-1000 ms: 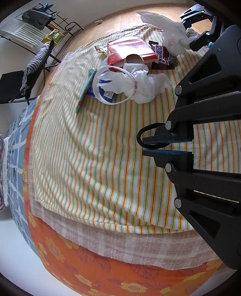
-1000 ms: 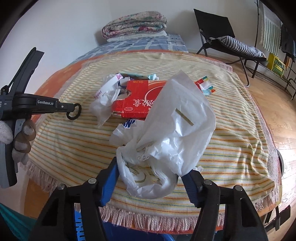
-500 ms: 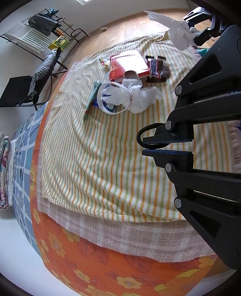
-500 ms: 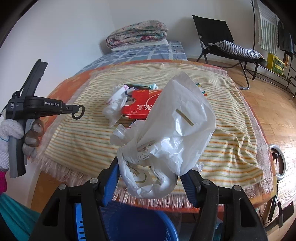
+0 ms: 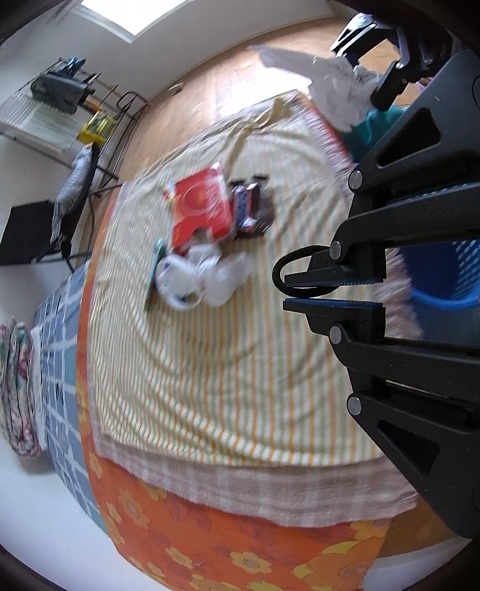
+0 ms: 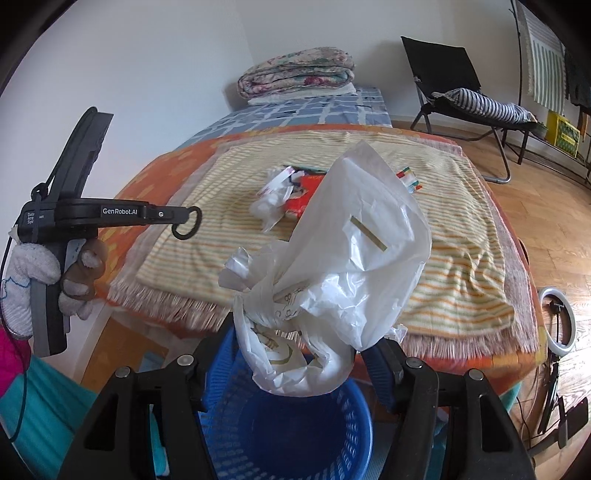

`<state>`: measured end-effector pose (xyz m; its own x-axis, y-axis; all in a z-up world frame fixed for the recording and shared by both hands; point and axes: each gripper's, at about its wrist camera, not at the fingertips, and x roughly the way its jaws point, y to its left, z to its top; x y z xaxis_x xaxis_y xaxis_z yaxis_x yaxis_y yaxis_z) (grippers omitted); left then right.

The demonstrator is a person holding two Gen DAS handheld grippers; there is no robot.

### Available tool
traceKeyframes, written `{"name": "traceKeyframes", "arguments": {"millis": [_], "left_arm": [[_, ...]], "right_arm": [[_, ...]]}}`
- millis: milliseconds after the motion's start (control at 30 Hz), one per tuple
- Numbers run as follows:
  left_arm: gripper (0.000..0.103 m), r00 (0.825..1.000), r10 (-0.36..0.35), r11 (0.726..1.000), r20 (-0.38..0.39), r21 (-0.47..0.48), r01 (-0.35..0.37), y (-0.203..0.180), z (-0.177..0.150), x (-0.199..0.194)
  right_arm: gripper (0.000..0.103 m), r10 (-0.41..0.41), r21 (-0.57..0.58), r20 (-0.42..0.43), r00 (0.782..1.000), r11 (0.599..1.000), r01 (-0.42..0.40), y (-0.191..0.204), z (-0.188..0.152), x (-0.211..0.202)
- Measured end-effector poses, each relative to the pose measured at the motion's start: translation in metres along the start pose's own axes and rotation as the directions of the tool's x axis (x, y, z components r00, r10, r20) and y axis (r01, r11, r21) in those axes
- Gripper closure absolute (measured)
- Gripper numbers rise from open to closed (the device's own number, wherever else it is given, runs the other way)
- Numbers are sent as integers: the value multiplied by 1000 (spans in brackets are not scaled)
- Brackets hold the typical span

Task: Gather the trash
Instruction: 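Carry the white bag with the right gripper over the blue basket and release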

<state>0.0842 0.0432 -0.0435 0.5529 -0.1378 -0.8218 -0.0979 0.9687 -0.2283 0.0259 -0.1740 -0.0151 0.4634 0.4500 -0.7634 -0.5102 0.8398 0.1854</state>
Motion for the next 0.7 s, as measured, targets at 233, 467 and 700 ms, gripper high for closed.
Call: {"name": "traceKeyframes", "arguments": {"millis": [233,467,700], "left_arm": [[99,999,-44,997,-26,60,46,-31,-37,-11],[99,994,-76,993,-78,89,83,-49,-76,-11],[99,989,-81,988,-122,123,96,-60,-107,-8]], "right_arm": [[36,13,-19,-32,999,1000,-14,7,-22,-9],[34,15,-26,-77,997,1000,-17,11,-47,-10],[34,19,-15,-142,990,1000,-21,13,-72,-1]]}}
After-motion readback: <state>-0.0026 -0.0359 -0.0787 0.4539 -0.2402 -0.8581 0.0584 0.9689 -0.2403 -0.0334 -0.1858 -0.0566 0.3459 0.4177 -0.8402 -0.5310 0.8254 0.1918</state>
